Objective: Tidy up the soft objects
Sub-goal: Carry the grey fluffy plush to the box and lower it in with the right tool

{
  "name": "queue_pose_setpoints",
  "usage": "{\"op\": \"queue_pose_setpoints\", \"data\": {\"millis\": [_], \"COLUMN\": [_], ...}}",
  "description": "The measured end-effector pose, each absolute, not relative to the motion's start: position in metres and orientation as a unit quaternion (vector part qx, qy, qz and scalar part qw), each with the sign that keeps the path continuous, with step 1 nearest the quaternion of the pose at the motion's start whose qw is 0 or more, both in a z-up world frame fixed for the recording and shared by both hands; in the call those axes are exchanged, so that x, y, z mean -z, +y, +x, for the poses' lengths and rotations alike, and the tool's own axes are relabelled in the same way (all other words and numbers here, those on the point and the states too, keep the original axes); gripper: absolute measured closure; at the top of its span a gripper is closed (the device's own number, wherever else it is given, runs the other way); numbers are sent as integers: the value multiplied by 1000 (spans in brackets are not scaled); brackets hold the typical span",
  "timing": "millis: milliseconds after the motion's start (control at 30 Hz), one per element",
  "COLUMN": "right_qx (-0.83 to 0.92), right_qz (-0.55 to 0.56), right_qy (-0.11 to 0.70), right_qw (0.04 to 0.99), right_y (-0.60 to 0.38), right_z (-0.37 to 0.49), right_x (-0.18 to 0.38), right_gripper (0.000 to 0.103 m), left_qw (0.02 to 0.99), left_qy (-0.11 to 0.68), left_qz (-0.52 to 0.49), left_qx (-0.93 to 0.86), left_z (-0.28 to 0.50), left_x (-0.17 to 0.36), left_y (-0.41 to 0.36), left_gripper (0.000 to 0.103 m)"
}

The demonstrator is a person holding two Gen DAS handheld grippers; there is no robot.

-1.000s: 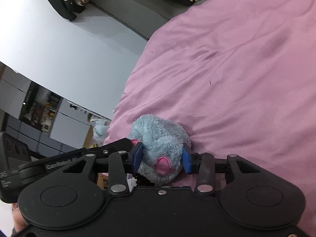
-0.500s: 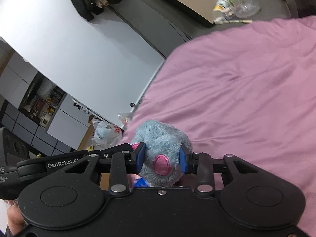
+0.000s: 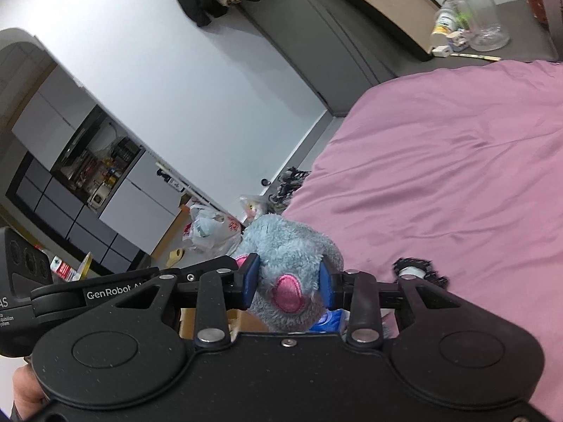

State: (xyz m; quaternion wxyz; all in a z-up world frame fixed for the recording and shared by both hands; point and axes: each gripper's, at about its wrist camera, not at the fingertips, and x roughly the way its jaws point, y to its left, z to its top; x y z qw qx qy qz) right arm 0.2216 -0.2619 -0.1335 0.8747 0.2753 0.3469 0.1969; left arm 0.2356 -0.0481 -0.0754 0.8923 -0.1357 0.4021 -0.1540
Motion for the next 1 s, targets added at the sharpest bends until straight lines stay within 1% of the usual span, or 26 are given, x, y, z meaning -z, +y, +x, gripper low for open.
{"op": "queue_pose_setpoints", "data": {"millis": [300,600,1000], "right_qx": [-217,-238,-248], "right_qz": [251,228,196], "right_qy": [351,354,370], "right_qw": [876,875,874], "right_y": [-210,-153,-100], "right_z": [212,199,193], "right_x": [122,113,116], "right_gripper": [68,68,68], "left_qw": [894,900,898], "left_qy": [387,372,369], "left_qz": [-173,-184,-210], "left_qx": [144,133,117], "left_z": [211,187,171], "left_x": [73,68,85], "left_y": [12,69,122], "left_gripper": [102,102,102]}}
